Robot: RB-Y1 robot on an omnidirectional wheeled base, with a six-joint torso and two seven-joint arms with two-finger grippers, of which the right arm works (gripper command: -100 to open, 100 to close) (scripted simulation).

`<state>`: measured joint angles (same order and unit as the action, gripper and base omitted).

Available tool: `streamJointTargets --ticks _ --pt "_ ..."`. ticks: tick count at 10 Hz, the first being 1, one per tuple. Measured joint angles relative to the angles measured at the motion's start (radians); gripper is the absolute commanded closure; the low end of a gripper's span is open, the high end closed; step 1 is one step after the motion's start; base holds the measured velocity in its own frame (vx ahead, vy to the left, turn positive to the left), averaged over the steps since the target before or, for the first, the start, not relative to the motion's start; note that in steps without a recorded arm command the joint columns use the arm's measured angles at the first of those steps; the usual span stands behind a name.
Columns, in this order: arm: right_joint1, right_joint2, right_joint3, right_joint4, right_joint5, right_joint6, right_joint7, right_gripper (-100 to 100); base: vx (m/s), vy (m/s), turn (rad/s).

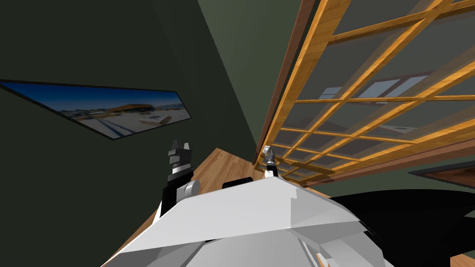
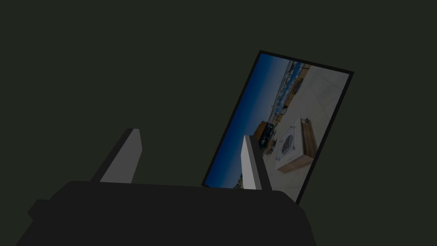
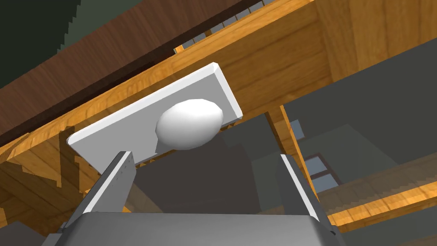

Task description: Pull the door open

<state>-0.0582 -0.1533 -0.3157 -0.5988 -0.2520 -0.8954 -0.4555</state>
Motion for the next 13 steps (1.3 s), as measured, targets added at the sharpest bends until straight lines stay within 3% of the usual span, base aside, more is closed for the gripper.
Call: streamJointTargets --ticks 13 --pt "-0.022 0.029 0.028 -0.007 -0.120 0.002 -0.324 -100 -0.047 -0.007 0.048"
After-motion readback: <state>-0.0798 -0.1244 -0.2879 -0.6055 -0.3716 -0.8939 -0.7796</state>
